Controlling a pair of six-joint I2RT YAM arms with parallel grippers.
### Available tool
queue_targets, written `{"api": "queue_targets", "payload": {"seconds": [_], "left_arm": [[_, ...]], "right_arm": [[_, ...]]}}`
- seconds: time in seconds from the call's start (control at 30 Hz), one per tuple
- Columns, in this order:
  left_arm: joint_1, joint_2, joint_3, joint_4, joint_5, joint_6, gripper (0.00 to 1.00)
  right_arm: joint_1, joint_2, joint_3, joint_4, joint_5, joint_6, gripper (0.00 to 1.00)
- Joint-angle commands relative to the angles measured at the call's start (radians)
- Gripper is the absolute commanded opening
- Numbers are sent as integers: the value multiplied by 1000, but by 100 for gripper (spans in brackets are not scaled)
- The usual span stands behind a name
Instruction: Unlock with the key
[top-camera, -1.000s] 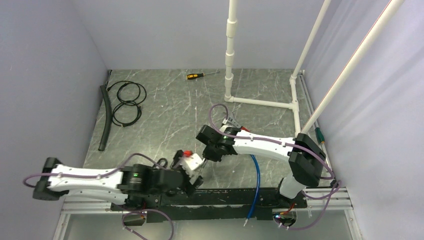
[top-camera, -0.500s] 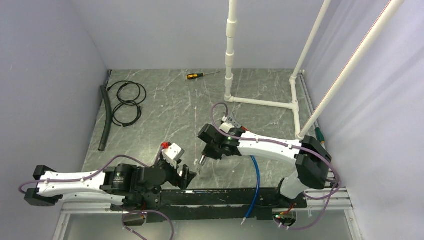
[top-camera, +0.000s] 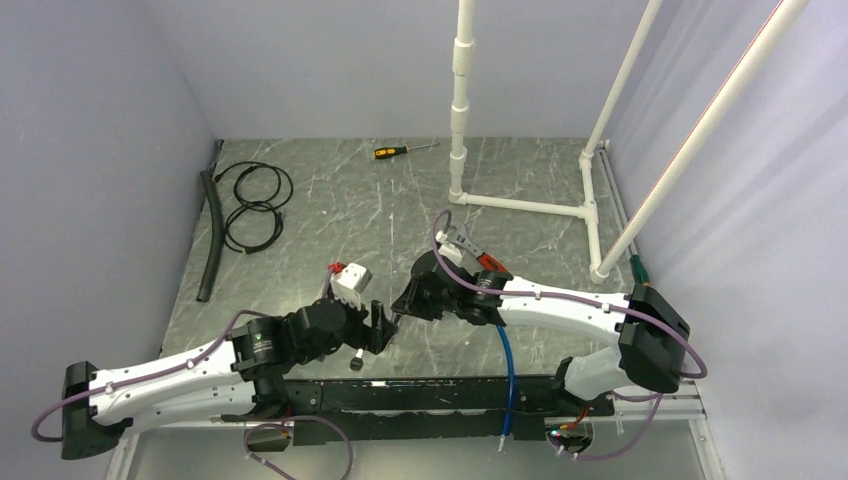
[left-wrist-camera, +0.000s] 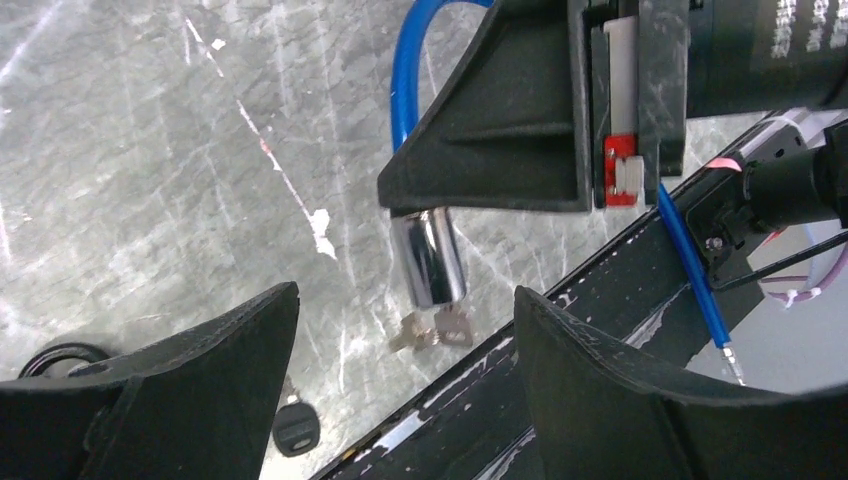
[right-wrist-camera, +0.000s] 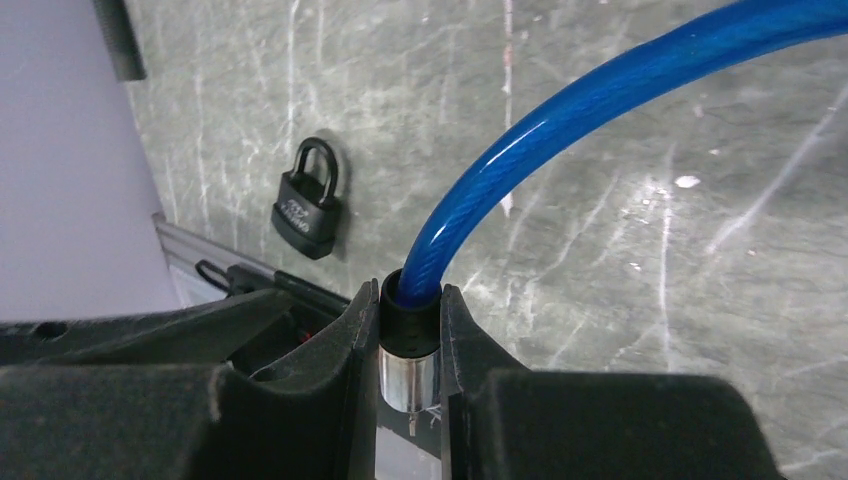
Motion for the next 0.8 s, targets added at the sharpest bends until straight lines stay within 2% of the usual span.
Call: {"api": "queue_targets", "payload": {"seconds": [0.0, 0.2, 0.57, 0.63, 0.77], "left_arm": [[58, 49, -20, 174, 135, 8, 82], [126, 119, -49, 245, 177, 6, 75], [232, 80, -163, 390, 290, 13, 62], [246, 79, -173, 410, 299, 4, 56], [274, 77, -179, 433, 332, -8, 29]], "right_arm": [[6, -29, 5, 119, -46, -62, 0], [7, -29, 13, 120, -64, -77, 0], [10, -13, 4, 192, -140, -71, 0], [14, -6, 12, 203, -164, -69, 0], [20, 0, 21, 200, -168, -61, 0]]}}
